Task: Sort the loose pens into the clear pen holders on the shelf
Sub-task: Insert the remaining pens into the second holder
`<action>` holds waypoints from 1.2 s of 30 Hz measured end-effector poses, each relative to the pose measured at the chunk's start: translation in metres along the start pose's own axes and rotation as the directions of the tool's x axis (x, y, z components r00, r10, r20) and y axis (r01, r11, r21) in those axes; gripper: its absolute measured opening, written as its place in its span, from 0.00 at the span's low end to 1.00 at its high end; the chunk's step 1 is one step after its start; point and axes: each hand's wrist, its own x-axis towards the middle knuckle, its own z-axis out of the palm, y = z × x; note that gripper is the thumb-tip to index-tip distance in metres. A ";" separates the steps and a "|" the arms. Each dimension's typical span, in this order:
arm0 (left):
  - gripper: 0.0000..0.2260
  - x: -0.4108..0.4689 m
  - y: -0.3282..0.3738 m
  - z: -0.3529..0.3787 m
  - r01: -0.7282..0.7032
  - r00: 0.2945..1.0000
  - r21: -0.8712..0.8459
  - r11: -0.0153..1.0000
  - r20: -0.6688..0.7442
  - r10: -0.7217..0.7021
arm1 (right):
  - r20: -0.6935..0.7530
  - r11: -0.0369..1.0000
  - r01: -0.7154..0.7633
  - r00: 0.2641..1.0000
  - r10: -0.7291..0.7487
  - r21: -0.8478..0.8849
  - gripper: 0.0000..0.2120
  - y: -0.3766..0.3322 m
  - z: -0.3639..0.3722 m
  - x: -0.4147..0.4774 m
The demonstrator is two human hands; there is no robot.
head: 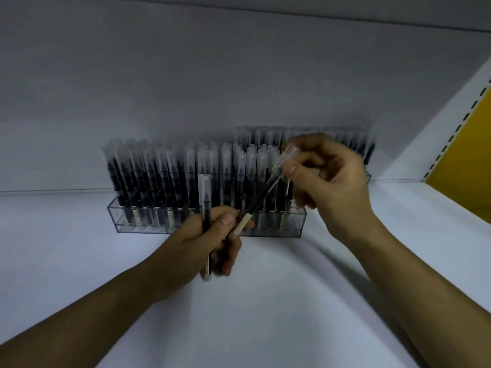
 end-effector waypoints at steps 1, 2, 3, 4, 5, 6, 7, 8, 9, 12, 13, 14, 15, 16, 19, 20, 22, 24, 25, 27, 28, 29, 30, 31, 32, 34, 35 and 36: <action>0.21 0.000 0.001 0.001 -0.003 1.000 0.029 1.000 -0.017 0.004 | -0.048 1.000 -0.003 0.999 0.004 0.020 0.08 -0.002 -0.003 0.002; 0.19 0.001 0.001 0.002 -0.010 0.999 0.050 0.999 -0.030 0.012 | -0.087 1.000 -0.003 0.996 0.006 0.031 0.07 -0.003 -0.006 0.005; 0.18 0.001 0.001 0.003 -0.019 0.999 0.058 0.998 -0.039 0.021 | -0.116 1.000 0.001 0.993 0.002 0.027 0.06 -0.003 -0.009 0.007; 0.17 0.001 0.001 0.003 -0.024 0.999 0.045 0.999 -0.042 0.026 | -0.138 1.000 0.010 0.990 -0.008 0.013 0.06 -0.003 -0.013 0.009; 0.17 0.000 0.001 0.003 -0.027 0.999 0.018 0.999 -0.036 0.027 | -0.159 1.000 0.020 0.987 -0.020 -0.006 0.06 -0.003 -0.015 0.010; 0.16 0.000 0.000 0.003 -0.026 0.999 -0.018 1.000 -0.024 0.025 | -0.185 0.999 0.029 0.982 -0.034 -0.028 0.06 -0.003 -0.018 0.012; 0.15 0.000 -0.001 0.002 -0.022 1.000 -0.047 0.999 -0.004 0.022 | -0.214 0.998 0.038 0.976 -0.049 -0.059 0.06 -0.004 -0.020 0.013; 0.13 0.001 -0.001 0.001 -0.012 1.000 -0.077 0.997 0.012 0.013 | -0.240 0.994 0.049 0.968 -0.072 -0.103 0.06 -0.004 -0.023 0.014; 0.09 0.002 0.000 0.001 0.003 1.000 -0.115 0.993 0.022 -0.001 | -0.256 0.986 0.065 0.961 -0.103 -0.155 0.06 -0.004 -0.024 0.015; 0.09 0.009 0.003 0.001 0.092 0.996 -0.250 0.964 0.014 -0.092 | -0.264 0.950 0.105 0.947 -0.186 -0.294 0.08 -0.003 -0.028 0.018; 0.11 0.010 0.003 0.001 0.105 0.994 -0.269 0.957 0.019 -0.104 | -0.268 0.941 0.106 0.943 -0.197 -0.321 0.08 -0.002 -0.030 0.018; 0.13 0.009 0.004 0.001 0.109 0.994 -0.277 0.955 0.018 -0.108 | -0.273 0.933 0.102 0.940 -0.204 -0.344 0.08 -0.001 -0.031 0.019; 0.13 0.008 0.004 0.000 0.105 0.994 -0.281 0.954 0.017 -0.104 | -0.278 0.926 0.097 0.938 -0.208 -0.364 0.07 0.000 -0.032 0.019; 0.14 0.007 0.003 -0.001 0.099 0.995 -0.279 0.955 0.010 -0.101 | -0.282 0.920 0.093 0.936 -0.211 -0.381 0.08 0.001 -0.033 0.019; 0.16 0.004 0.004 0.000 0.064 0.996 -0.227 0.972 -0.038 -0.075 | -0.292 0.904 0.095 0.928 -0.232 -0.418 0.07 0.003 -0.035 0.020; 0.17 0.003 0.005 0.000 0.051 0.996 -0.199 0.979 -0.059 -0.064 | -0.291 0.898 0.096 0.927 -0.238 -0.429 0.07 0.003 -0.036 0.020; 0.17 0.001 0.007 0.001 0.010 0.996 -0.079 0.997 -0.090 -0.017 | -0.283 0.886 0.099 0.927 -0.248 -0.454 0.07 0.003 -0.036 0.020; 0.18 -0.003 0.009 0.000 -0.021 0.996 0.090 0.996 -0.088 0.029 | -0.276 0.872 0.101 0.926 -0.258 -0.478 0.07 0.002 -0.034 0.020; 0.20 -0.004 0.010 -0.001 -0.020 0.996 0.137 0.990 -0.086 0.033 | -0.273 0.866 0.102 0.925 -0.263 -0.489 0.07 0.002 -0.034 0.019; 0.22 -0.005 0.011 0.000 -0.008 0.997 0.152 0.988 -0.079 0.021 | -0.260 0.853 0.103 0.928 -0.268 -0.511 0.07 0.002 -0.033 0.019; 0.22 -0.005 0.012 0.002 -0.002 0.997 0.145 0.989 -0.076 0.014 | -0.249 0.850 0.098 0.933 -0.259 -0.518 0.07 0.002 -0.032 0.019; 0.22 -0.005 0.013 0.003 0.002 0.997 0.135 0.991 -0.075 0.008 | -0.236 0.850 0.089 0.941 -0.243 -0.520 0.06 0.003 -0.032 0.019; 0.22 -0.004 0.014 0.004 0.003 0.997 0.126 0.992 -0.077 0.007 | -0.220 0.850 0.079 0.949 -0.224 -0.521 0.06 0.004 -0.031 0.018; 0.21 -0.004 0.014 0.004 -0.001 0.997 0.125 0.992 -0.078 0.011 | -0.204 0.846 0.069 0.957 -0.205 -0.528 0.06 0.005 -0.030 0.018; 0.20 -0.004 0.014 0.003 -0.008 0.997 0.134 0.991 -0.078 0.019 | -0.188 0.839 0.059 0.964 -0.190 -0.541 0.06 0.007 -0.029 0.017; 0.16 -0.004 0.015 0.003 -0.025 0.997 0.149 0.989 -0.075 0.037 | -0.162 0.827 0.046 0.973 -0.164 -0.560 0.06 0.009 -0.028 0.016; 0.13 -0.004 0.016 0.003 -0.032 0.996 0.142 0.989 -0.075 0.043 | -0.152 0.822 0.043 0.976 -0.156 -0.568 0.07 0.009 -0.029 0.016; 0.11 -0.004 0.017 0.003 -0.034 0.996 0.129 0.991 -0.082 0.045 | -0.142 0.816 0.041 0.979 -0.149 -0.577 0.07 0.009 -0.029 0.016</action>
